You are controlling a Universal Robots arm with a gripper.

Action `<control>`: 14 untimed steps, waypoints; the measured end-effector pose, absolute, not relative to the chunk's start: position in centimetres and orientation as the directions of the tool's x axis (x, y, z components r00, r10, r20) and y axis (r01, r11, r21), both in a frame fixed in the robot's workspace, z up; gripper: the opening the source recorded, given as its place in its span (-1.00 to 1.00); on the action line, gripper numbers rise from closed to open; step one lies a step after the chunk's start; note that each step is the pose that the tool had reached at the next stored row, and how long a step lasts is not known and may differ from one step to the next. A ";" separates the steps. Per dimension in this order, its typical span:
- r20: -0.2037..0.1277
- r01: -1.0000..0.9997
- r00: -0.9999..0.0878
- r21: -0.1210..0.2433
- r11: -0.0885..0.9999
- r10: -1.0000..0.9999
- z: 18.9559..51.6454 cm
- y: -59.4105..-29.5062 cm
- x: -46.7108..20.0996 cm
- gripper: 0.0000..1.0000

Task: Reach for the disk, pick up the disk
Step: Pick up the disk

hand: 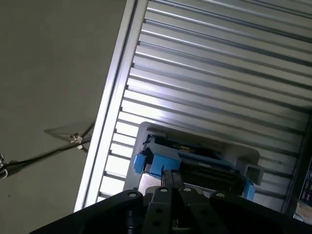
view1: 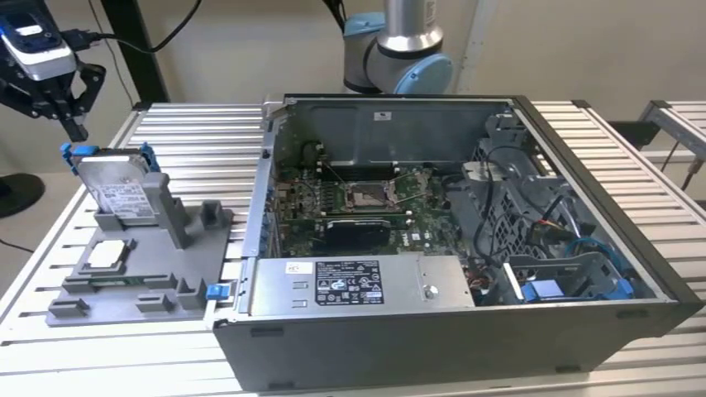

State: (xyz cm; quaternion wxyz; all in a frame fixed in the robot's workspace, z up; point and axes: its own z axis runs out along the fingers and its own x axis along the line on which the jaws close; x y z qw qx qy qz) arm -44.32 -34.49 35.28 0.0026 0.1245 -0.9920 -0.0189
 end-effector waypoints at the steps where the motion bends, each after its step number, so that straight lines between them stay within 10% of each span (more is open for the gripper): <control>1: 0.000 -0.256 -0.967 0.038 0.966 -0.256 35.3 -34.5 -44.3 -1.00; 14: 0.000 -0.351 -0.936 0.038 0.935 -0.352 35.3 -34.5 -44.3 -1.00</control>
